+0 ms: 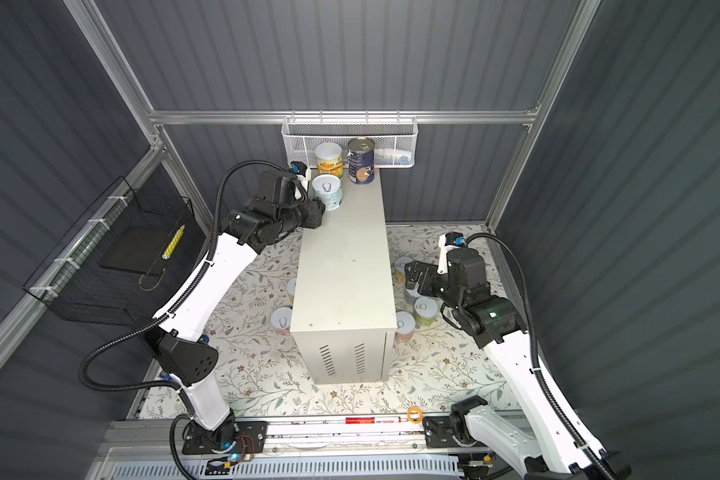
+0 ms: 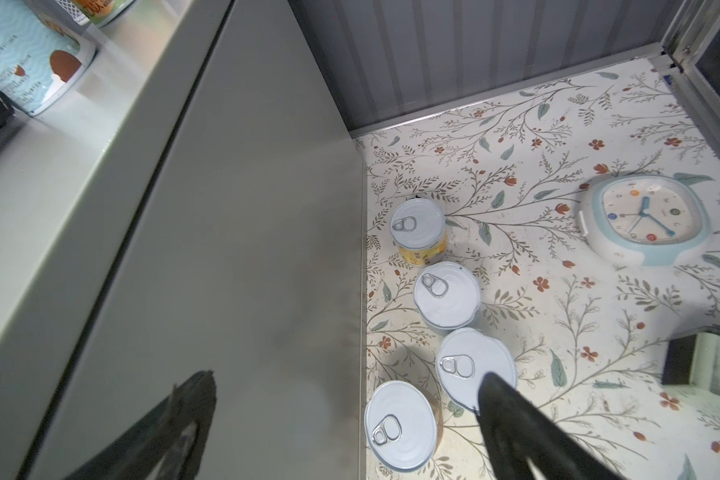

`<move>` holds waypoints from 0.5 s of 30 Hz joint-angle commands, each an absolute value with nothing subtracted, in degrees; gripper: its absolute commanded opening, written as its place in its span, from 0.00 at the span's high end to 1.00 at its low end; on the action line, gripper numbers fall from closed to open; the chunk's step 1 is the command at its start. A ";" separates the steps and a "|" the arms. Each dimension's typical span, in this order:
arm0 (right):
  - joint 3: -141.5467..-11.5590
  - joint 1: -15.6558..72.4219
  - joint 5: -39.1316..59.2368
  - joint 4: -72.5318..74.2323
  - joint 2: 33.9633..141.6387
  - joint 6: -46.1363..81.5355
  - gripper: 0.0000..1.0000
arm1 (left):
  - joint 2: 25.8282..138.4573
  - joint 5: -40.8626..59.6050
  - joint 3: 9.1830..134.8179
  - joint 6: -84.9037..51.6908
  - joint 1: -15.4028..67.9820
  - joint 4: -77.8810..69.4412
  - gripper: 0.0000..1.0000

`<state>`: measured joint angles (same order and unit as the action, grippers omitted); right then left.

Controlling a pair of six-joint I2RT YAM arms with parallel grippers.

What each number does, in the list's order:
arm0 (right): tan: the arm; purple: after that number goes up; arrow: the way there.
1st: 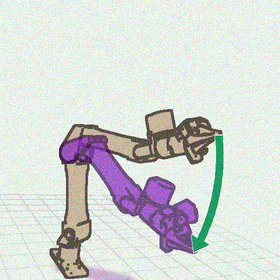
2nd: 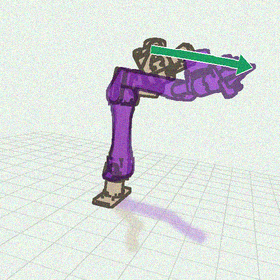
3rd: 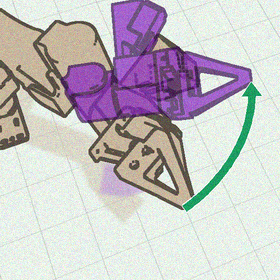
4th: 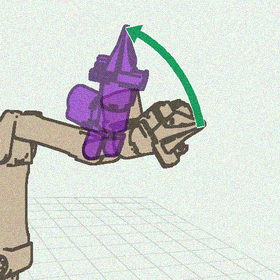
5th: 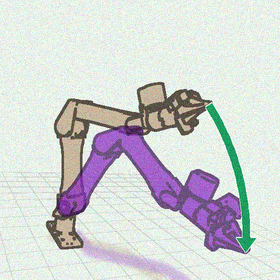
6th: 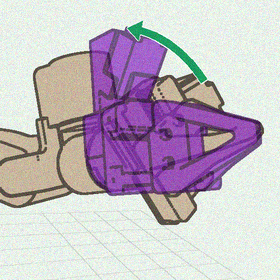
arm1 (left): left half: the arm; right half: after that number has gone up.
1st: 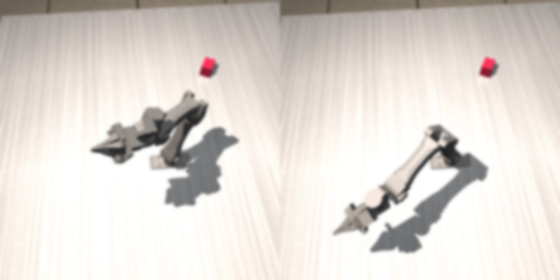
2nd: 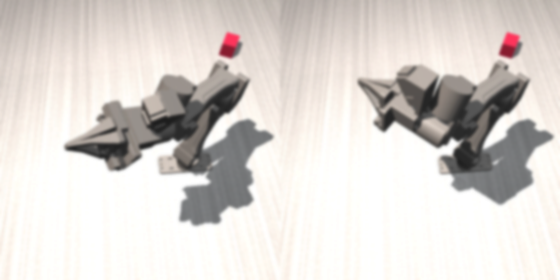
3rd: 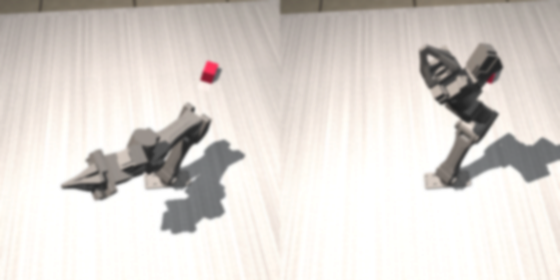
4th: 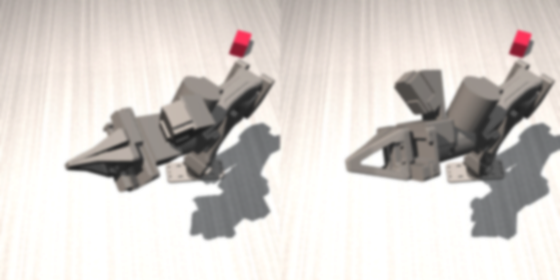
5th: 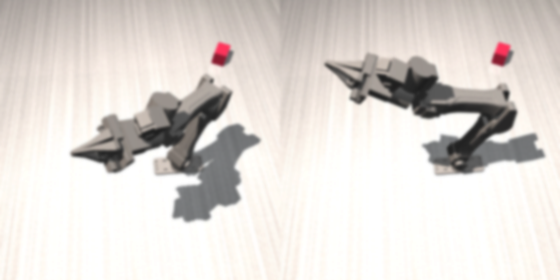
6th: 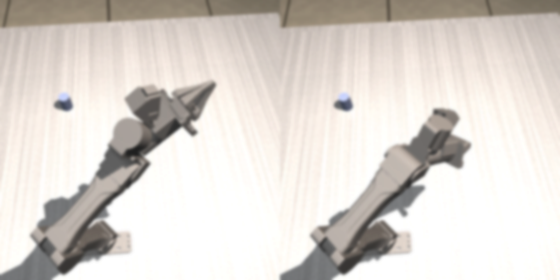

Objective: Place and organize the canned foods onto the counter
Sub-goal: 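Open the left gripper and push the can beside the orange tub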

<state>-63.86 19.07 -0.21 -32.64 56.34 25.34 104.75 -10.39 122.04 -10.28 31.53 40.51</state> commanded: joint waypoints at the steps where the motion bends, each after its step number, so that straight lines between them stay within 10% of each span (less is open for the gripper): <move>1: -63.90 18.72 -0.28 -31.56 56.90 24.52 0.01 | 106.59 -9.80 124.86 -9.93 31.28 39.19 0.45; 15: -64.51 18.45 0.00 -30.91 59.04 24.34 0.01 | 108.86 -10.08 125.98 -11.14 29.38 38.00 0.40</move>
